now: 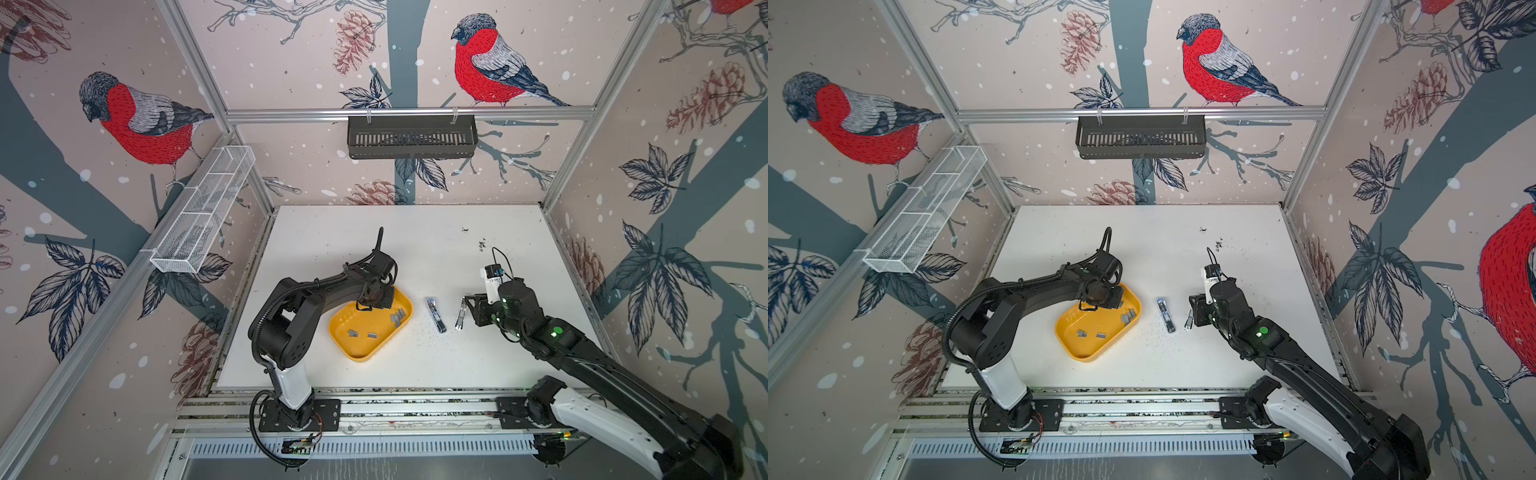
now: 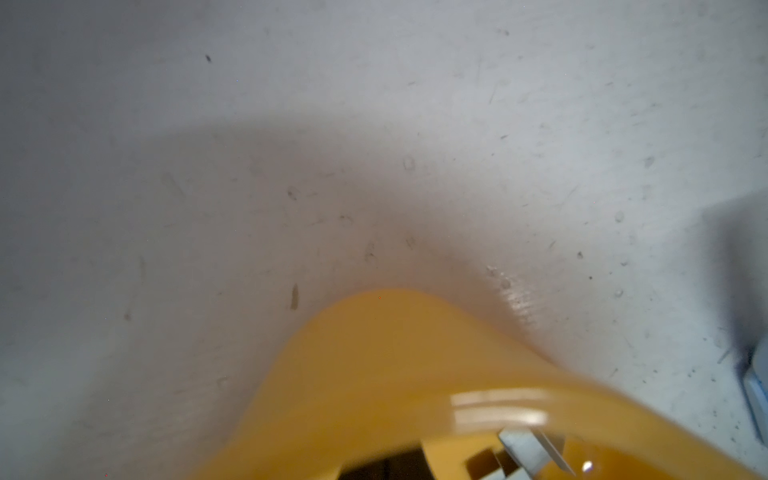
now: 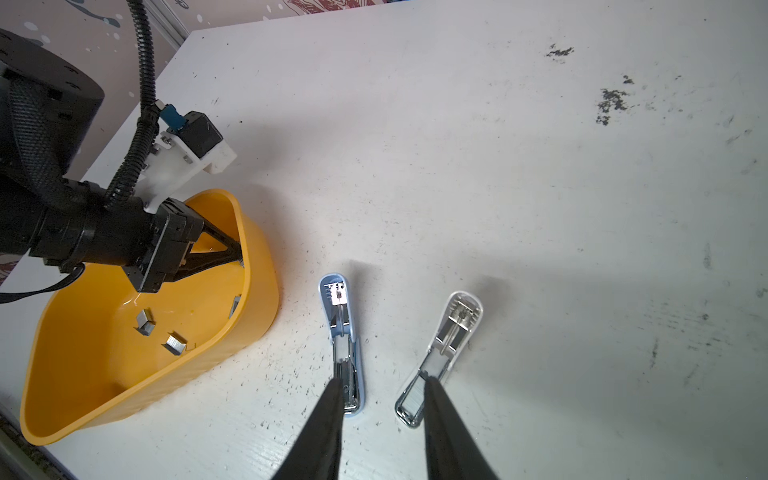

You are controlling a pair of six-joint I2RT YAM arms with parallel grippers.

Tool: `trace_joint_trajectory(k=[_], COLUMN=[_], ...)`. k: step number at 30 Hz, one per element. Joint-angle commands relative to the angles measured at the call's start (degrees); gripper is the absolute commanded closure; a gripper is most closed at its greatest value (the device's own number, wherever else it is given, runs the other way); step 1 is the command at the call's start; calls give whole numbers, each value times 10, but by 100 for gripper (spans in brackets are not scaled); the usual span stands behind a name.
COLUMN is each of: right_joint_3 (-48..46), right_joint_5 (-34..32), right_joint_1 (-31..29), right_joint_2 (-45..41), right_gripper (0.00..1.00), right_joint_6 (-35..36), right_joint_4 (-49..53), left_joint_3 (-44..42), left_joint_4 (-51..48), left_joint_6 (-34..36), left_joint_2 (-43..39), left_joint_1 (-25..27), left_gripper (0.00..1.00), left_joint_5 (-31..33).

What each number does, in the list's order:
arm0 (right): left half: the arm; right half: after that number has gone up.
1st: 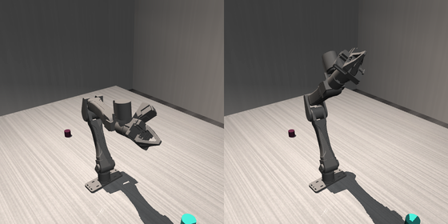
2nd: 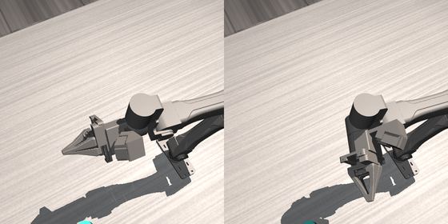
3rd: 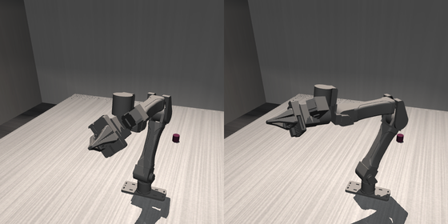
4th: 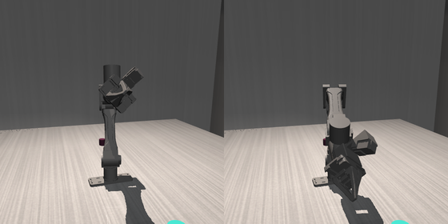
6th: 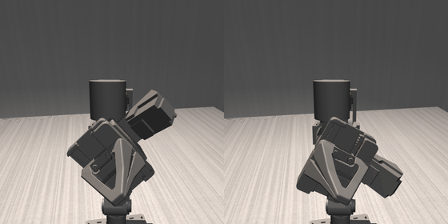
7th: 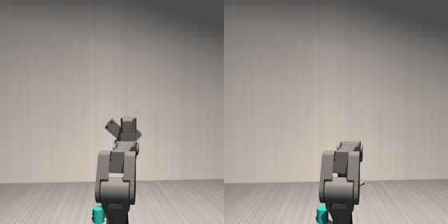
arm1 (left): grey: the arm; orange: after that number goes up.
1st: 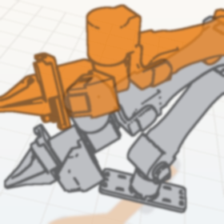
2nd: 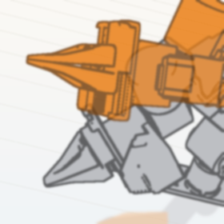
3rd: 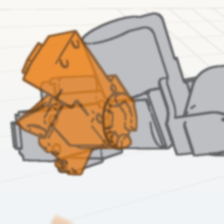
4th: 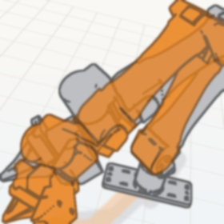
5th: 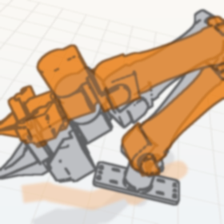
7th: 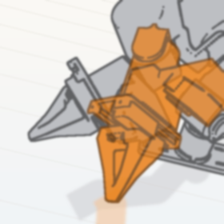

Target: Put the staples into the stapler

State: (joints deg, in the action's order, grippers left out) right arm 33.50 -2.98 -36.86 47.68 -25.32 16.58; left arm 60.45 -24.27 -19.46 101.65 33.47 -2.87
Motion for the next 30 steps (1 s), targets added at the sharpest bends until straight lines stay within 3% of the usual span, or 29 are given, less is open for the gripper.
trace_joint_trajectory(k=[1, 10, 20, 25, 30], right_joint_3=[1, 6, 9, -3, -10], right_joint_5=[1, 43, 153, 239, 275], right_joint_1=[3, 15, 33, 38, 44], right_joint_2=[3, 1, -21, -30, -31], right_gripper=[67, 67, 66, 63, 63], right_joint_6=[1, -23, -63, -88, -129], right_joint_4=[-13, -36, -102, -170, -234], left_joint_3=[1, 43, 75, 66, 47], left_joint_4=[-25, -67, -1, 25, 80], left_joint_6=[6, 35, 124, 145, 129], left_joint_2=[-11, -58, -119, -134, -157], left_joint_1=[0, -3, -28, -44, -47], left_gripper=[99, 100, 100, 100, 100], left_joint_5=[5, -12, -310, -405, -473])
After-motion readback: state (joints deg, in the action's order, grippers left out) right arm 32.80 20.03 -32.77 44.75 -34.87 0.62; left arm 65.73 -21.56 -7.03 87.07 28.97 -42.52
